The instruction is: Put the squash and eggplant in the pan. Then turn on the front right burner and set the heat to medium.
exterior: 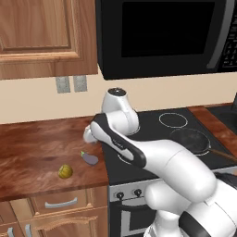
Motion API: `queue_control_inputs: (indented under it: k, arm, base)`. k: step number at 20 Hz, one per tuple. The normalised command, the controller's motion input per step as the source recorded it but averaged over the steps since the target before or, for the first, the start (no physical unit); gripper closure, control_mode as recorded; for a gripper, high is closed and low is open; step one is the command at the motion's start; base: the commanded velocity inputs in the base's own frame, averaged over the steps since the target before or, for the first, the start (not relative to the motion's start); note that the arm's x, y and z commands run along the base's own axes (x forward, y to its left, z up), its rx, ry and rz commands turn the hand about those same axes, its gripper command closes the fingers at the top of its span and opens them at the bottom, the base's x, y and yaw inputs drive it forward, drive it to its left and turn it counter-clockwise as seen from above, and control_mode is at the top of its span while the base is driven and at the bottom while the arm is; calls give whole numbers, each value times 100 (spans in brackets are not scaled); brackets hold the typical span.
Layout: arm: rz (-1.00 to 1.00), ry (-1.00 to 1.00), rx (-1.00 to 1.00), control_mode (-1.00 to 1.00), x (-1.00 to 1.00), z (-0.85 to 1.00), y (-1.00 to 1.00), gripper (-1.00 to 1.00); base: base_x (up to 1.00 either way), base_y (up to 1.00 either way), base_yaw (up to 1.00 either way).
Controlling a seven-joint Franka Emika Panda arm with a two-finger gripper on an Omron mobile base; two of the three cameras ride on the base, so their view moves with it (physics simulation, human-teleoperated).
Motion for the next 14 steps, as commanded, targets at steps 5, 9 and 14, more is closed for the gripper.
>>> queue_control_inputs:
  k: [5,9,14]
  arm:
    - [0,0,0,-100,6,-20,9,-100]
    - [0,0,0,-100,9,-21,7,-100]
    - [0,3,0,-100,9,-26,9,-100]
  base:
    - [0,0,0]
    - [0,0,0]
    - [0,0,0]
